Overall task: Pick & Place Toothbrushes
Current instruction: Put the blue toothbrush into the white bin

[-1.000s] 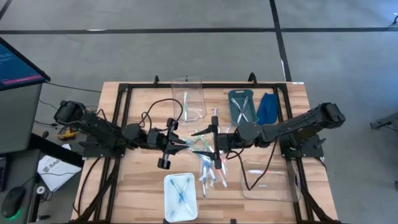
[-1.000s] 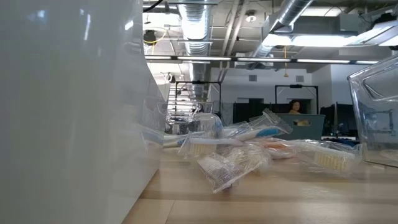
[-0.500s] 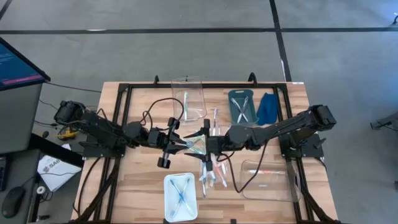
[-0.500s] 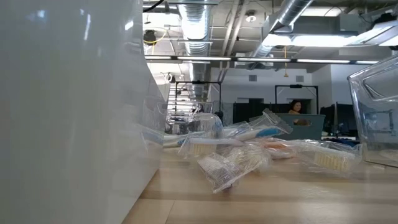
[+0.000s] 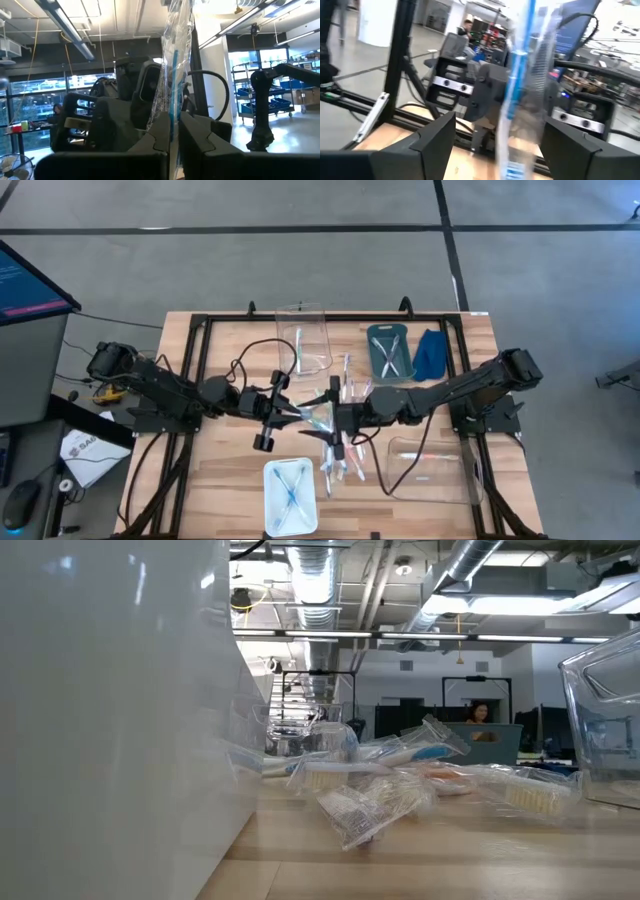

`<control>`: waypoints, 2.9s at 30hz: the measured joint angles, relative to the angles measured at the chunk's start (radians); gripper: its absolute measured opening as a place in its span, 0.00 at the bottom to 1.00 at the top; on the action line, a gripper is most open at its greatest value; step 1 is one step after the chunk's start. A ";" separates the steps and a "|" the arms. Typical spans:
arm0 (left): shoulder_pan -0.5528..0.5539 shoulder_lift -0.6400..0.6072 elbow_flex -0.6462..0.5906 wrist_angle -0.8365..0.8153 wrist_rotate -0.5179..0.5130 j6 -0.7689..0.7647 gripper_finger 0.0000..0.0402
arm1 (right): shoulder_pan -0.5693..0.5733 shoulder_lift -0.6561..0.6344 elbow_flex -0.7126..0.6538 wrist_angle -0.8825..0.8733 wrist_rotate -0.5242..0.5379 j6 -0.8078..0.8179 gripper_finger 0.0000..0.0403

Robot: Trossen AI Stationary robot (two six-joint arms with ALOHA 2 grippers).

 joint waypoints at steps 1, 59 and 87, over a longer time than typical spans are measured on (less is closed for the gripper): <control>-0.001 0.000 0.000 0.000 0.000 0.000 0.02 | 0.000 0.000 0.000 0.000 0.015 0.000 0.63; -0.109 -0.210 -0.057 -0.229 -0.448 0.156 0.15 | 0.103 -0.083 0.185 -0.644 0.382 0.220 0.06; -0.451 0.112 0.160 -0.340 -1.277 1.119 0.13 | -0.003 -0.092 0.167 -0.680 -0.102 0.447 0.02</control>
